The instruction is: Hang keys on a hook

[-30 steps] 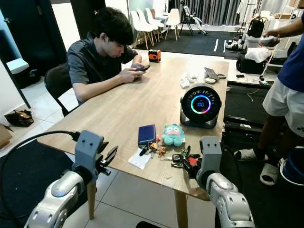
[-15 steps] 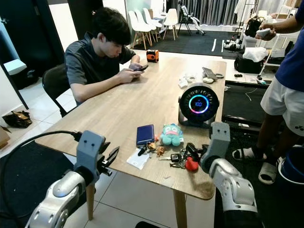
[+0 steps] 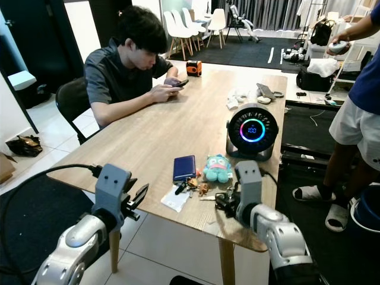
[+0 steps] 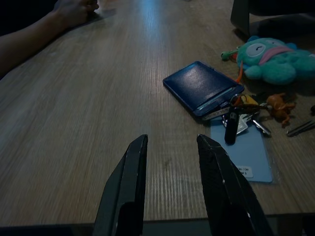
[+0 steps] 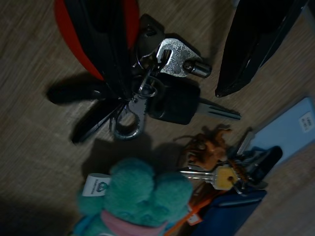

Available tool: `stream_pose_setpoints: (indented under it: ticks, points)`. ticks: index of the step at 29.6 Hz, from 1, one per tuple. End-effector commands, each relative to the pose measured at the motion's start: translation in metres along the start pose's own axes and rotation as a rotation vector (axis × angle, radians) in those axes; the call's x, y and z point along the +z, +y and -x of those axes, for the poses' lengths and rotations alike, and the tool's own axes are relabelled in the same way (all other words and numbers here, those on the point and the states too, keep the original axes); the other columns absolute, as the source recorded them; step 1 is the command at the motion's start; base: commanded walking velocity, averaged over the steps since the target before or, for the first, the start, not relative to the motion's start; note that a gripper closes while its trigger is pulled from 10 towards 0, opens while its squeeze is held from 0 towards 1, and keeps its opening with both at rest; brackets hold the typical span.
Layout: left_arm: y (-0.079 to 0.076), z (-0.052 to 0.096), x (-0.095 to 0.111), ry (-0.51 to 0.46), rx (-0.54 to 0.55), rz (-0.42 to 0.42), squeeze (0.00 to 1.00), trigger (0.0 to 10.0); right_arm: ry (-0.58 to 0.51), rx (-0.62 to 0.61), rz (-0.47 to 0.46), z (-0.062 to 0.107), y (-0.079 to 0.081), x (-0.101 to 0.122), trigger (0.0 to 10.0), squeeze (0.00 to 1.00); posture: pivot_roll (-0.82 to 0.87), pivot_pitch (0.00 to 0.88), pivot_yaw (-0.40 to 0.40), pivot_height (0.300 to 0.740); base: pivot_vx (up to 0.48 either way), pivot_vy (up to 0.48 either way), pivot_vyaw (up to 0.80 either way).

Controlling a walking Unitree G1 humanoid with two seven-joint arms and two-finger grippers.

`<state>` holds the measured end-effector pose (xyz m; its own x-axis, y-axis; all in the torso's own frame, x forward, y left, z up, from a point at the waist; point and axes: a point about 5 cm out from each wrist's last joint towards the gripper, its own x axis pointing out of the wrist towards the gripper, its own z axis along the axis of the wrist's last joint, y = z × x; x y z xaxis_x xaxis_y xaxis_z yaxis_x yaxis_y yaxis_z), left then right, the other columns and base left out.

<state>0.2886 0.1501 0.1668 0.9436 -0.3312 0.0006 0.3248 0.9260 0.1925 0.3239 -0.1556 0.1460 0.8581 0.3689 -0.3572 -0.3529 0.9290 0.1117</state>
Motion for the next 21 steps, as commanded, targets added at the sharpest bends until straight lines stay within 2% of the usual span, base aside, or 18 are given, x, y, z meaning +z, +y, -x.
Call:
stream_pose_setpoints:
  ticks: [1, 2, 4, 5, 7, 8, 9, 10, 13, 14, 15, 21]
  points:
    - [-0.003, 0.003, -0.002, 0.01, 0.002, 0.005, 0.0, 10.0, 0.026, -0.015, -0.002, 0.003, -0.003, -0.006, 10.0, 0.0, 0.06, 0.13, 0.011, 0.74, 0.0, 0.0, 0.0]
    - [-0.004, 0.003, -0.003, 0.012, 0.001, 0.007, 0.0, 10.0, 0.03, -0.021, -0.001, 0.002, -0.005, -0.008, 9.2, 0.0, 0.06, 0.131, 0.012, 0.74, 0.0, 0.0, 0.0]
    - [-0.004, 0.003, -0.003, 0.012, 0.0, 0.007, 0.0, 10.0, 0.032, -0.022, -0.003, 0.002, -0.005, -0.008, 9.2, 0.0, 0.06, 0.132, 0.013, 0.74, 0.0, 0.0, 0.0]
    - [-0.004, 0.002, -0.003, 0.012, -0.001, 0.007, 0.0, 10.0, 0.032, -0.019, -0.002, 0.002, -0.005, -0.008, 6.5, 0.0, 0.06, 0.132, 0.016, 0.74, 0.0, 0.0, 0.0]
    - [-0.003, 0.001, -0.002, 0.011, -0.003, 0.006, 0.0, 10.0, 0.031, -0.011, 0.0, 0.001, -0.004, -0.009, 6.0, 0.0, 0.07, 0.133, 0.017, 0.74, 0.0, 0.0, 0.0]
    - [-0.003, 0.001, -0.002, 0.01, -0.003, 0.005, 0.0, 10.0, 0.033, -0.009, 0.002, 0.001, -0.004, -0.01, 4.7, 0.0, 0.07, 0.133, 0.019, 0.74, 0.0, 0.0, 0.0]
    - [-0.003, 0.001, -0.002, 0.01, -0.003, 0.004, 0.0, 10.0, 0.035, -0.01, 0.002, 0.001, -0.004, -0.012, 4.3, 0.0, 0.07, 0.133, 0.019, 0.74, 0.0, 0.0, 0.0]
    - [-0.002, 0.002, -0.002, 0.011, -0.003, 0.003, 0.0, 10.0, 0.041, -0.014, 0.0, 0.001, -0.004, -0.014, 3.4, 0.0, 0.07, 0.135, 0.021, 0.74, 0.0, 0.0, 0.0]
    - [-0.002, 0.002, -0.002, 0.013, -0.003, 0.002, 0.0, 10.0, 0.048, -0.024, -0.006, 0.001, -0.006, -0.017, 3.1, 0.0, 0.07, 0.136, 0.022, 0.74, 0.0, 0.0, 0.0]
    - [-0.002, 0.003, -0.002, 0.015, -0.003, 0.001, 0.0, 10.0, 0.052, -0.031, -0.014, 0.001, -0.006, -0.019, 1.8, 0.0, 0.08, 0.137, 0.024, 0.74, 0.0, 0.0, 0.0]
    - [-0.001, 0.003, -0.002, 0.016, -0.002, 0.0, 0.0, 10.0, 0.057, -0.036, -0.02, 0.0, -0.006, -0.021, 1.6, 0.0, 0.08, 0.138, 0.025, 0.74, 0.0, 0.0, 0.0]
    - [-0.001, 0.003, -0.003, 0.018, -0.002, -0.001, 0.0, 10.0, 0.066, -0.041, -0.04, -0.002, -0.007, -0.025, 2.0, 0.0, 0.08, 0.139, 0.026, 0.74, 0.0, 0.0, 0.0]
